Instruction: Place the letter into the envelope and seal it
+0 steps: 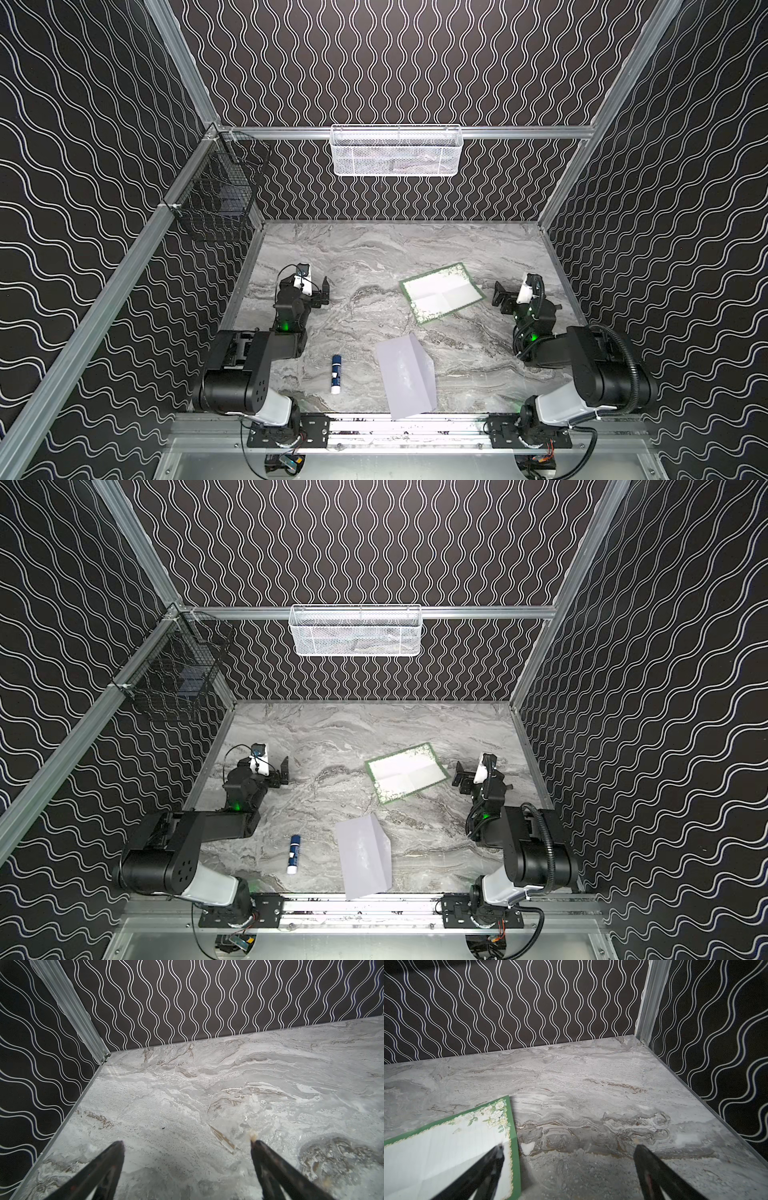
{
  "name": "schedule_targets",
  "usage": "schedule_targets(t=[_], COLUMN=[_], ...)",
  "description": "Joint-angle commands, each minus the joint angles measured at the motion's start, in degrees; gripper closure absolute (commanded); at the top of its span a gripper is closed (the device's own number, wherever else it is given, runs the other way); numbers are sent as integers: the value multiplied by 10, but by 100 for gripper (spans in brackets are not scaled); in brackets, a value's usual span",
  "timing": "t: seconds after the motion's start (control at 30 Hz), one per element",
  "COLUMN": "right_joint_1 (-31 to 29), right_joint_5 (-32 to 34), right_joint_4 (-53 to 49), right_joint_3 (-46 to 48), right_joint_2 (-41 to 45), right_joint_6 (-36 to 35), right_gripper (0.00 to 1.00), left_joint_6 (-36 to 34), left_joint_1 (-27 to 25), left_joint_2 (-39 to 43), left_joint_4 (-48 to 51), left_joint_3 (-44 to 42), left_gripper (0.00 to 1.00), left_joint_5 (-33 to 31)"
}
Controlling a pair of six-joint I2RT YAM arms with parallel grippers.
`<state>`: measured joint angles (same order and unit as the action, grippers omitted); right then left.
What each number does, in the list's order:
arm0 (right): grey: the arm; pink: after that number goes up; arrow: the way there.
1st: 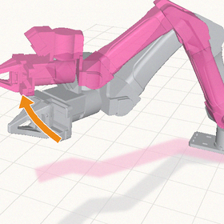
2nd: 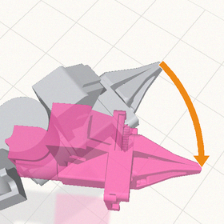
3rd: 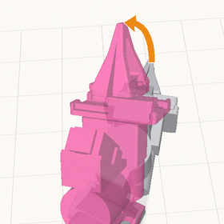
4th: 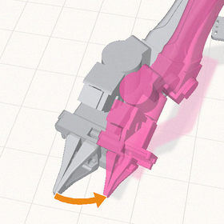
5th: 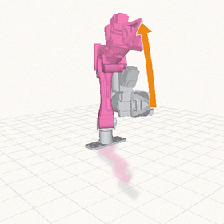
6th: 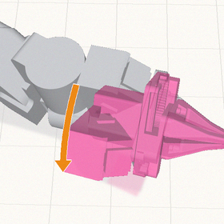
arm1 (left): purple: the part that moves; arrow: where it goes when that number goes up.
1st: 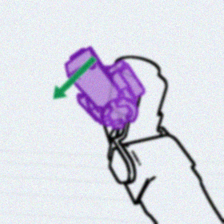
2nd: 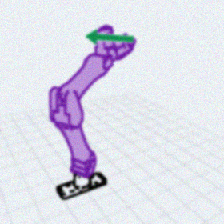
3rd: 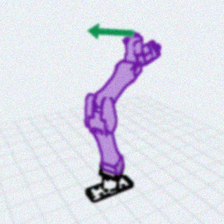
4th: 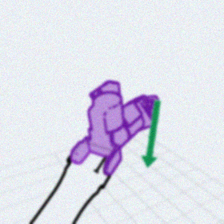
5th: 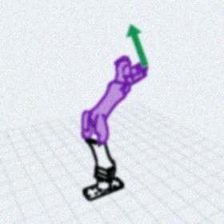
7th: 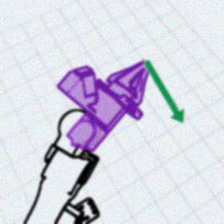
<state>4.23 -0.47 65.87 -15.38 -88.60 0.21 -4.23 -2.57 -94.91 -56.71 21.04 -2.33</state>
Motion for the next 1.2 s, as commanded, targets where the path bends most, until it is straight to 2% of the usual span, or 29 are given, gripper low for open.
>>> schedule_targets(t=[0.0,0.43,0.5,0.6,0.67,0.7,0.77,0.83,0.87,0.97,1.03,1.17], right_joint_1=[0,0,1,1,-19,-32,-48,-55,-58,-84,-99,-103], right_joint_5=[-1,-2,24,20,105,151,158,149,127,44,-4,-62], right_joint_4=[12,13,19,26,-2,-40,-173,-321,-385,-474,-518,-635], right_joint_3=[1,0,5,6,5,2,-39,-106,-142,-204,-240,-336], right_joint_2=[3,2,4,5,43,83,156,185,182,134,94,6], right_joint_6=[-1,1,12,12,15,14,28,123,171,222,235,228], right_gripper=[0,0,0,1,0,0,0,0,0,0,0,0], left_joint_6=[4,4,4,4,13,16,5,36,78,186,229,287], left_joint_1=[0,0,0,0,-5,-9,-26,-55,-65,-98,-134,-216], left_joint_2=[0,-1,0,1,30,53,93,118,123,102,68,-8], left_joint_4=[-12,-12,-12,-13,48,100,187,288,357,488,537,547], left_joint_3=[5,5,5,5,28,46,80,130,161,246,289,350], left_gripper=[1,1,1,1,1,1,1,1,1,2,4,6], left_joint_5=[4,3,4,1,-37,-56,-72,-124,-134,-91,-45,59])
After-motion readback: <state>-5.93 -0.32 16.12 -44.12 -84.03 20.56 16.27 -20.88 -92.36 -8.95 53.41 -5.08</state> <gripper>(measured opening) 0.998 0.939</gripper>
